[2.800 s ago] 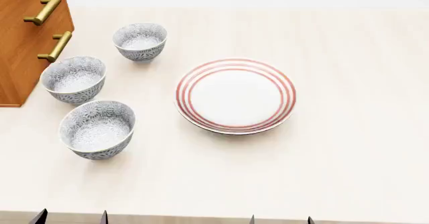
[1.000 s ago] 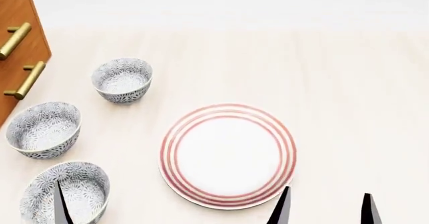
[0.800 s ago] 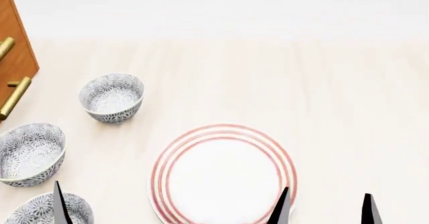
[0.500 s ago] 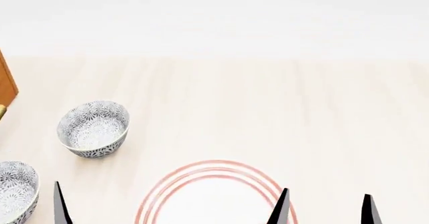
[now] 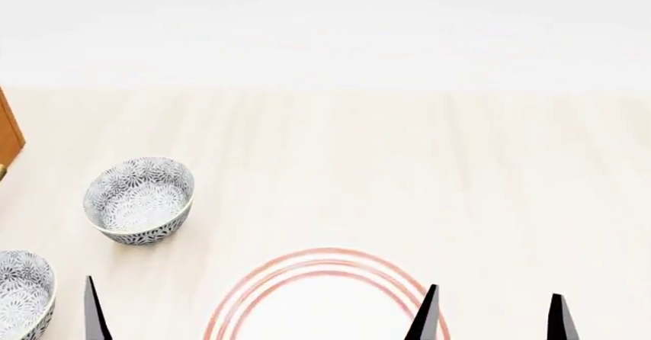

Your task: Pick up the bowl and put it in the front on the plate.

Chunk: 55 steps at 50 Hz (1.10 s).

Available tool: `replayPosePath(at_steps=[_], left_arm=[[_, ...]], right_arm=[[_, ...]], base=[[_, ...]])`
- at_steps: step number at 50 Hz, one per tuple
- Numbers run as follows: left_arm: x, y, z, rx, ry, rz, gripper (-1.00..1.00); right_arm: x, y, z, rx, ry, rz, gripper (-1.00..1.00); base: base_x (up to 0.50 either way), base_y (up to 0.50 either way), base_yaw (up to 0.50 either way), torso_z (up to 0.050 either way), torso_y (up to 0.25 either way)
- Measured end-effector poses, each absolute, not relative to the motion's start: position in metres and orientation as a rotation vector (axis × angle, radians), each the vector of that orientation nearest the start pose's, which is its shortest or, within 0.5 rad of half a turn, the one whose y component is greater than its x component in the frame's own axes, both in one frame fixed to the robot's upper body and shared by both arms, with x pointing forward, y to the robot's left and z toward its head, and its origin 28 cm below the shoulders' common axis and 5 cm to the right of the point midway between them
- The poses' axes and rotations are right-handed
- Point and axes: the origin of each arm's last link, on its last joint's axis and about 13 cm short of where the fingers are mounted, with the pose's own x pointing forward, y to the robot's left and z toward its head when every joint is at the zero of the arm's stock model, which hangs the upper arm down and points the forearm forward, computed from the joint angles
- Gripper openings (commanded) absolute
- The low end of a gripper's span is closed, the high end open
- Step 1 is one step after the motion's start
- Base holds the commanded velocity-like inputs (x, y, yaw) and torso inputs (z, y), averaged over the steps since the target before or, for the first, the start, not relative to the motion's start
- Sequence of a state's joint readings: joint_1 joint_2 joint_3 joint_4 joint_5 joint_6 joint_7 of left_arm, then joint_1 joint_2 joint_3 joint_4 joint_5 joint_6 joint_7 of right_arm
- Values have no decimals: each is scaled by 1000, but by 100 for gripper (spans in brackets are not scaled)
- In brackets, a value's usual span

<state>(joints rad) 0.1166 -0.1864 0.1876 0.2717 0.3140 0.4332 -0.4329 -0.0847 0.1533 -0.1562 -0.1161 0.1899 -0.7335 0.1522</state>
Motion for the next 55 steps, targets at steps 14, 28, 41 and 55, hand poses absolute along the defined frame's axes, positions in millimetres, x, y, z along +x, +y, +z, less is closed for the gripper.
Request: replayPosePath(at_steps=[14, 28, 41, 55], left_arm=[[181, 198, 72, 269, -657, 114, 100], [182, 198, 70, 268, -648, 108, 100], [182, 199, 69, 268, -637, 104, 100], [182, 198, 68, 265, -623, 100, 100]], right_arm=[[187, -100, 67, 184, -707, 6, 100], [187, -99, 65, 188, -688, 14, 100], [187, -98, 63, 189, -677, 18, 100], [187, -99, 63, 185, -676, 22, 100]], base=[[0, 187, 0, 0, 0], [0, 500, 0, 0, 0], [0, 330, 0, 0, 0], [0, 0, 0, 0, 0]])
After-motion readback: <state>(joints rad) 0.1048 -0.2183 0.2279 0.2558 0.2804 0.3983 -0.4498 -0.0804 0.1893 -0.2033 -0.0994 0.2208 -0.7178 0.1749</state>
